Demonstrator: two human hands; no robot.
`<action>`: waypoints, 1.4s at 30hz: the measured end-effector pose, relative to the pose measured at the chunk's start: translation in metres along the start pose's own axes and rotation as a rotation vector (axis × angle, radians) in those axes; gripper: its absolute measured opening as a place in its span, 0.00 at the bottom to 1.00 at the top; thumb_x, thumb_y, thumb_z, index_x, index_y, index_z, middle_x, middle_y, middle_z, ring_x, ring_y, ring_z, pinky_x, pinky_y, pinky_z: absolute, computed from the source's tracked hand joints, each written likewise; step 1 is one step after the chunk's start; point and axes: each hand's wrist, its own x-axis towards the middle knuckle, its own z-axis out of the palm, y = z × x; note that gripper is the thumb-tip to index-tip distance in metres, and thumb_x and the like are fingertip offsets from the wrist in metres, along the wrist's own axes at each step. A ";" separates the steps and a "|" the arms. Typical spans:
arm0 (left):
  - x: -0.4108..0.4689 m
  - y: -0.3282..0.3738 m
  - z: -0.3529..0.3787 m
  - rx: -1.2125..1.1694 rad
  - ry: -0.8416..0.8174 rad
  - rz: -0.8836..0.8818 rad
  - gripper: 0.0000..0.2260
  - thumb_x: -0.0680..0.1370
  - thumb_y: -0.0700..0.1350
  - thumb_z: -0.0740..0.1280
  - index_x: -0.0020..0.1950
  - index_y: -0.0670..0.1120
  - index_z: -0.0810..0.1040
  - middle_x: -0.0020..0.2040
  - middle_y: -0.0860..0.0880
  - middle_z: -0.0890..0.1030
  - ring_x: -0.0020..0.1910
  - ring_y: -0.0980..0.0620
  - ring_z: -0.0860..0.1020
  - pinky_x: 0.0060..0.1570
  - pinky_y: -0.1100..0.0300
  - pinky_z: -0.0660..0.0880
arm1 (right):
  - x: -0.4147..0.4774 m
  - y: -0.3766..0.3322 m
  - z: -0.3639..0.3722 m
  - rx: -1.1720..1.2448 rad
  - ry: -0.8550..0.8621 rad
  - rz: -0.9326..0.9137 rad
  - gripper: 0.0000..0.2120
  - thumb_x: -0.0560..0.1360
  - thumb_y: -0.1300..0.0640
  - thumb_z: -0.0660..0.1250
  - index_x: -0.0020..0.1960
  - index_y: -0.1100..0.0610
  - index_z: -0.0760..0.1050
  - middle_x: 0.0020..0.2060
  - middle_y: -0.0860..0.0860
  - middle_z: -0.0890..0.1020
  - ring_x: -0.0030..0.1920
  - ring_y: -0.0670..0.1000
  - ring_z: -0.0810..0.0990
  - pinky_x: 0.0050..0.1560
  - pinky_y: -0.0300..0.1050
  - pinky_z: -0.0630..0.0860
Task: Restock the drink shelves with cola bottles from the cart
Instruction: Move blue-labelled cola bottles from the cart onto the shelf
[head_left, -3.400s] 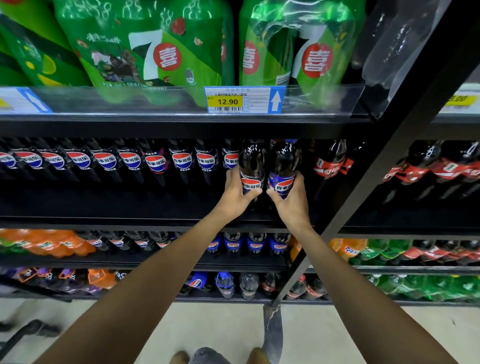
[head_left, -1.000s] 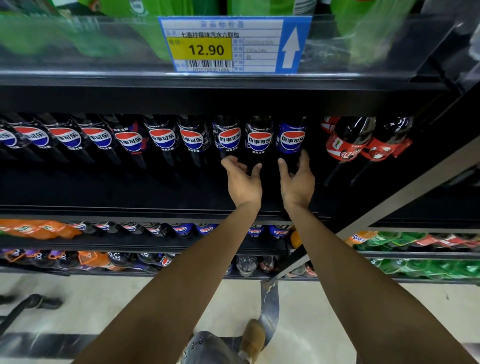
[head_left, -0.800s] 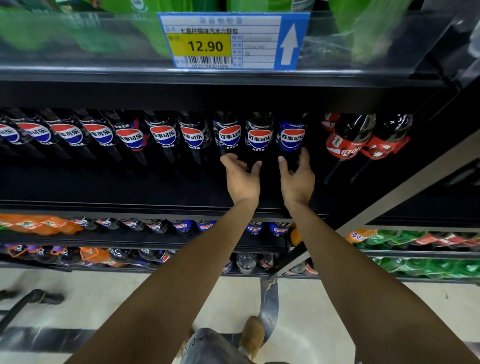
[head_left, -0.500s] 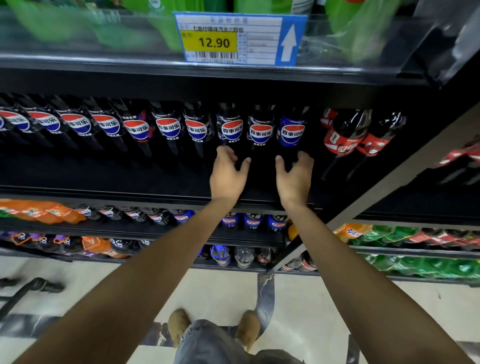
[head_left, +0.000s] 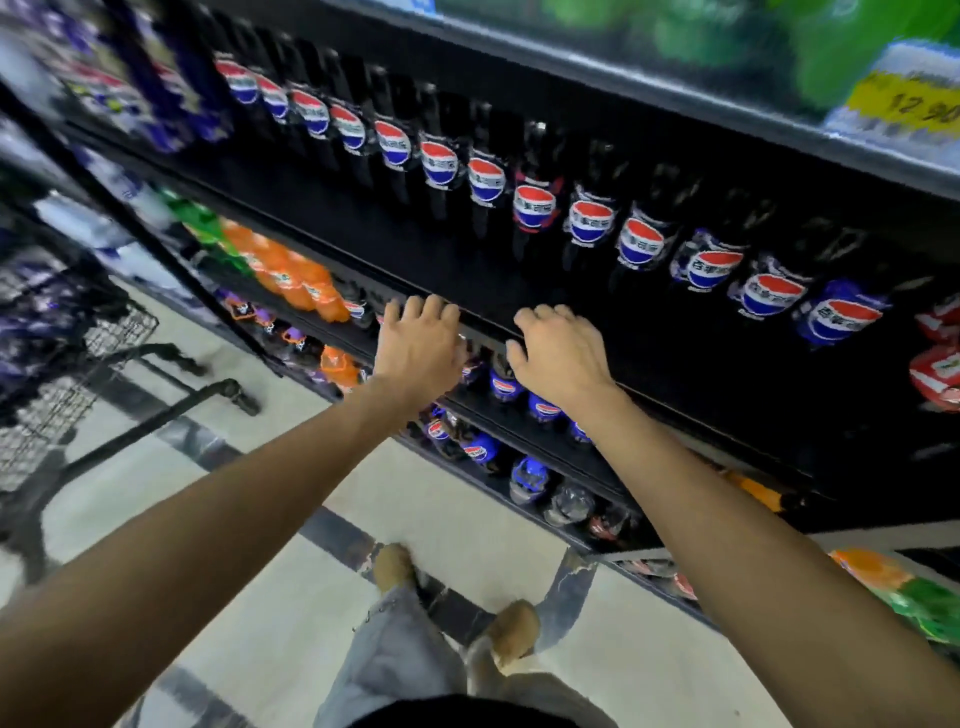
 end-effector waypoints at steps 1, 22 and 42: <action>-0.004 -0.017 -0.002 -0.001 -0.023 -0.043 0.18 0.79 0.51 0.58 0.64 0.43 0.71 0.62 0.44 0.74 0.63 0.42 0.70 0.64 0.48 0.62 | 0.010 -0.017 -0.001 0.005 -0.012 -0.043 0.15 0.80 0.50 0.58 0.61 0.58 0.72 0.55 0.55 0.79 0.58 0.57 0.74 0.54 0.51 0.71; -0.146 -0.401 -0.020 -0.043 -0.196 -0.632 0.16 0.78 0.48 0.59 0.63 0.43 0.72 0.64 0.43 0.76 0.64 0.42 0.72 0.61 0.50 0.68 | 0.160 -0.442 0.008 0.007 -0.146 -0.699 0.12 0.79 0.52 0.58 0.56 0.57 0.74 0.51 0.56 0.80 0.55 0.59 0.78 0.45 0.49 0.72; -0.147 -0.697 0.040 -0.135 -0.312 -1.094 0.15 0.79 0.48 0.59 0.63 0.44 0.71 0.62 0.44 0.75 0.62 0.44 0.73 0.64 0.48 0.67 | 0.365 -0.752 0.091 -0.094 -0.349 -1.203 0.11 0.80 0.52 0.58 0.55 0.56 0.73 0.45 0.51 0.79 0.47 0.53 0.77 0.45 0.47 0.72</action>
